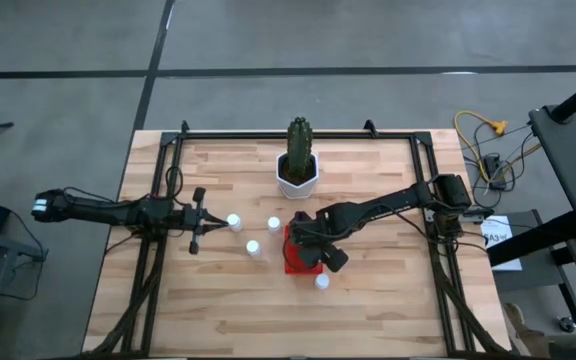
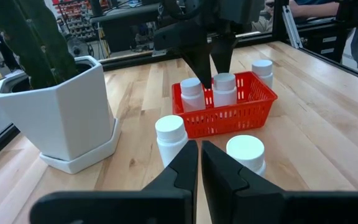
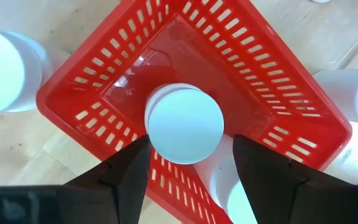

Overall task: Pick and place pill bottles into a basket
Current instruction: Put the white pill bottle into the red bin

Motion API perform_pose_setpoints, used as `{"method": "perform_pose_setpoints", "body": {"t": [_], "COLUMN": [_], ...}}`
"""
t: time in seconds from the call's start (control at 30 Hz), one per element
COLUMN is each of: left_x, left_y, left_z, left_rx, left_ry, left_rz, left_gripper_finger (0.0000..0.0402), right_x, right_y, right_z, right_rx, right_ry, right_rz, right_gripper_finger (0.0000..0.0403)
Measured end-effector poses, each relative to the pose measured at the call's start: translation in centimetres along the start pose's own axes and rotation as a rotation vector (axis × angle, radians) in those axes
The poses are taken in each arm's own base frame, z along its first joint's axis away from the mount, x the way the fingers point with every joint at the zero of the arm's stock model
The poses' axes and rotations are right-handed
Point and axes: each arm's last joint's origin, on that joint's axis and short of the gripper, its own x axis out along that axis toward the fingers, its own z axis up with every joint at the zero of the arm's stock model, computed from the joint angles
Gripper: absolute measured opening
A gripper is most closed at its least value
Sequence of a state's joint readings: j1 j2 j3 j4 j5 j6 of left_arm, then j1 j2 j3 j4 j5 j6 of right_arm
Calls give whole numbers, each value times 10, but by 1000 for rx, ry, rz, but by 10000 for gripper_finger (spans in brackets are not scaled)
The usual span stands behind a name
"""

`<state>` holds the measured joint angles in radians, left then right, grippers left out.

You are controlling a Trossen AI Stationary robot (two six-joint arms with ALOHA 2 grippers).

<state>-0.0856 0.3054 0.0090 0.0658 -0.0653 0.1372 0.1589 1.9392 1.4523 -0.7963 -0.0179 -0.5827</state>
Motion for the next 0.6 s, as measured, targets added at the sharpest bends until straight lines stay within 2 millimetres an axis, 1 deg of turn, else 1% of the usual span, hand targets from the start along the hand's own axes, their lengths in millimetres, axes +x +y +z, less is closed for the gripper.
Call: {"method": "perform_pose_setpoints", "body": {"t": [0.6], "left_x": [0], "left_y": [0], "left_z": [0], "left_rx": [0], "left_ry": [0], "left_rz": [0], "left_gripper_finger": [3], "right_x": [0], "right_y": [1], "right_z": [0], "right_rx": [54], "right_ry": [1], "right_rz": [-2], "right_gripper_finger": [217]}}
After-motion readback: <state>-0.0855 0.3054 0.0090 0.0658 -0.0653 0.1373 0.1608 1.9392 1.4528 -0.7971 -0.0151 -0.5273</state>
